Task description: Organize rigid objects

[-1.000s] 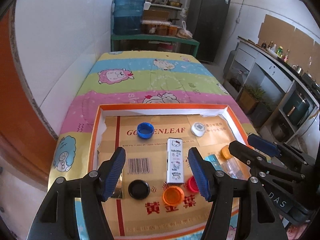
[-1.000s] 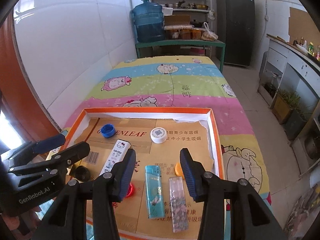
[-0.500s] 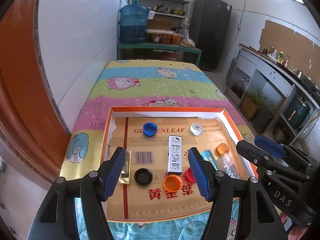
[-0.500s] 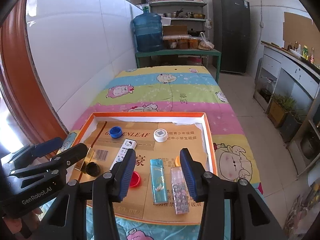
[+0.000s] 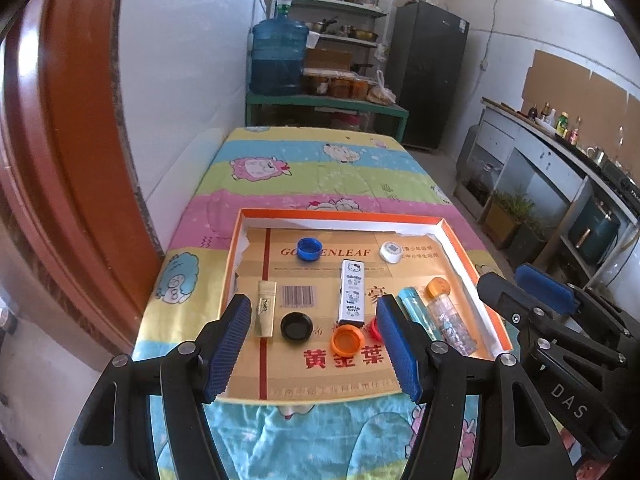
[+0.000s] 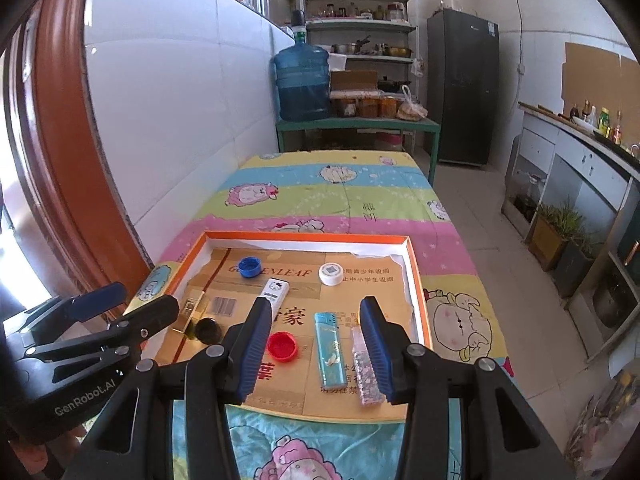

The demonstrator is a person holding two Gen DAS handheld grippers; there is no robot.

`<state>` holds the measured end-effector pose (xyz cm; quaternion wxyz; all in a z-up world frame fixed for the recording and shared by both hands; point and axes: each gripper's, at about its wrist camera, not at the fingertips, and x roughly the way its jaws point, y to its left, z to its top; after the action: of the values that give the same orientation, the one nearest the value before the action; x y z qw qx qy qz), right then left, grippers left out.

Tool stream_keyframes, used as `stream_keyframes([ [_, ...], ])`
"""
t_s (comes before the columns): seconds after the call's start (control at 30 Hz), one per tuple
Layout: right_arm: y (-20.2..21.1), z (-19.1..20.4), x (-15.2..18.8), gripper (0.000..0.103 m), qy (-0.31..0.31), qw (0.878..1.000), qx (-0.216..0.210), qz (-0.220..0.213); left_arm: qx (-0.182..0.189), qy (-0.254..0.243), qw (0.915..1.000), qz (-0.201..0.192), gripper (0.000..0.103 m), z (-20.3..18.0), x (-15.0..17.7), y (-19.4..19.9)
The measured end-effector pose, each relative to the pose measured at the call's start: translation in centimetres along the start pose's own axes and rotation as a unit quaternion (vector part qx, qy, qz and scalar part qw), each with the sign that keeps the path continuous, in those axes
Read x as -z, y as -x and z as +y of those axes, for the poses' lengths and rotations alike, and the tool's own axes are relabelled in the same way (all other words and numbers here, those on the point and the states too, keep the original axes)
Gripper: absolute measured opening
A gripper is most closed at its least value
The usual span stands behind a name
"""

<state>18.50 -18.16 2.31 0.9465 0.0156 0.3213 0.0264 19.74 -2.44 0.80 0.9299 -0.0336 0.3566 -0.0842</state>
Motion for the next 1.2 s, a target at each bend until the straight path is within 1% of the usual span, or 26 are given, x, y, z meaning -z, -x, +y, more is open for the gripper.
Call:
stream_keyframes([
  [0.23, 2.0, 0.9, 0.3, 0.046, 0.002, 1.000, 0.001, -0.017, -0.012, 0.013, 0.9997, -0.019, 0.067, 0.2, 0.8, 2.9],
  [0.4, 3.3, 1.1, 0.7, 0.046, 0.002, 1.000, 0.001, -0.024, -0.036, 0.027, 0.9983, -0.038, 0.067, 0.4, 1.4, 5.0],
  [0.53, 5.0, 1.4, 1.1, 0.046, 0.008, 0.999, 0.012, -0.039, -0.030, 0.032, 0.9977, -0.052, 0.067, 0.3, 1.9, 6.7],
  [0.6, 6.1, 1.5, 1.3, 0.046, 0.008, 0.999, 0.017, -0.051, -0.031, 0.026, 0.9973, -0.061, 0.067, -0.1, 2.2, 7.7],
  [0.7, 7.9, 1.5, 1.9, 0.046, 0.006, 0.997, 0.027, -0.069, -0.051, 0.008, 0.9958, -0.075, 0.067, -1.0, 2.9, 9.2],
  [0.77, 8.9, 1.6, 2.3, 0.046, 0.011, 0.996, 0.035, -0.076, -0.056, 0.004, 0.9946, -0.087, 0.067, -1.3, 3.5, 10.3],
  [0.97, 10.8, 1.8, 3.2, 0.046, 0.013, 0.996, 0.035, -0.084, -0.076, -0.004, 0.9912, -0.108, 0.067, -2.1, 4.6, 12.6],
  [1.1, 11.6, 1.8, 3.7, 0.046, 0.010, 0.996, 0.033, -0.084, -0.066, -0.012, 0.9918, -0.109, 0.067, -2.3, 5.4, 13.6],
  [1.2, 12.3, 1.9, 4.0, 0.046, 0.009, 0.996, 0.032, -0.085, -0.065, -0.015, 0.9916, -0.111, 0.067, -2.6, 5.9, 14.4],
])
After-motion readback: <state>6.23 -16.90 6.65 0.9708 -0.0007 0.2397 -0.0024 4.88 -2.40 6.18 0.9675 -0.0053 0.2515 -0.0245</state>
